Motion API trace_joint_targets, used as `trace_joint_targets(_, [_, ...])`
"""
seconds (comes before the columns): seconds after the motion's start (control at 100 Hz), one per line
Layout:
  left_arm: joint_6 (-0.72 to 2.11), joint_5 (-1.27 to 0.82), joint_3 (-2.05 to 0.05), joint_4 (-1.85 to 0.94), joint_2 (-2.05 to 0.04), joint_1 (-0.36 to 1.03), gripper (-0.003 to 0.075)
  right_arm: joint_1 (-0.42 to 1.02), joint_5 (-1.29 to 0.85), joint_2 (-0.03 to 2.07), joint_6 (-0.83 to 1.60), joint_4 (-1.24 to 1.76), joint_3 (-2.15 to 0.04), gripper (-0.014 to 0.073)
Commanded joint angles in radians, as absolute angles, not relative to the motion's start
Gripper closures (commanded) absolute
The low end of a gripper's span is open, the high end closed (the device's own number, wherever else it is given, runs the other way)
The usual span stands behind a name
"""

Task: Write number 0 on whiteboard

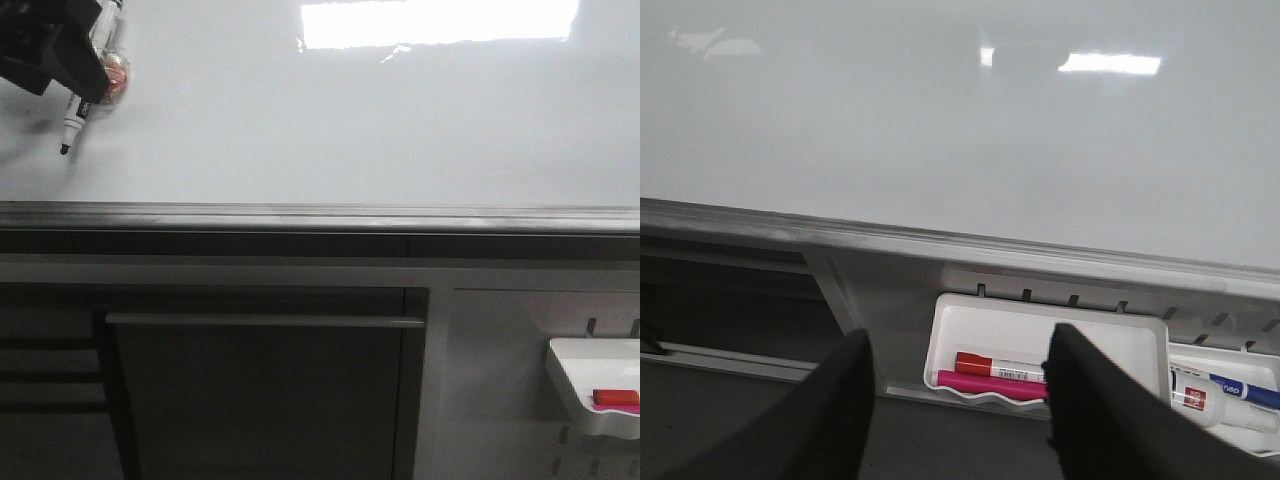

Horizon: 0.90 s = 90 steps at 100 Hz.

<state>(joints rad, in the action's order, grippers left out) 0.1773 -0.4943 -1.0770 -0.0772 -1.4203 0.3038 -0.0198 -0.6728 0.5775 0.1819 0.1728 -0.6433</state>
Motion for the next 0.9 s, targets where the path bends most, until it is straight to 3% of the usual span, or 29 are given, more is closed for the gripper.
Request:
trace_joint_targets(0.0, [0.161,-0.480,-1.144,-0.056,-1.414,0.309,0.0335,-0.022,-0.610,0.588,0.192,0.179,-0.681,0.0242])
trace_joint_targets(0.89, [0.117,-0.486,-1.180,-0.061,-1.511,0.294,0.0335,-0.022,-0.610,0.588,0.192,0.176,-0.681,0.0242])
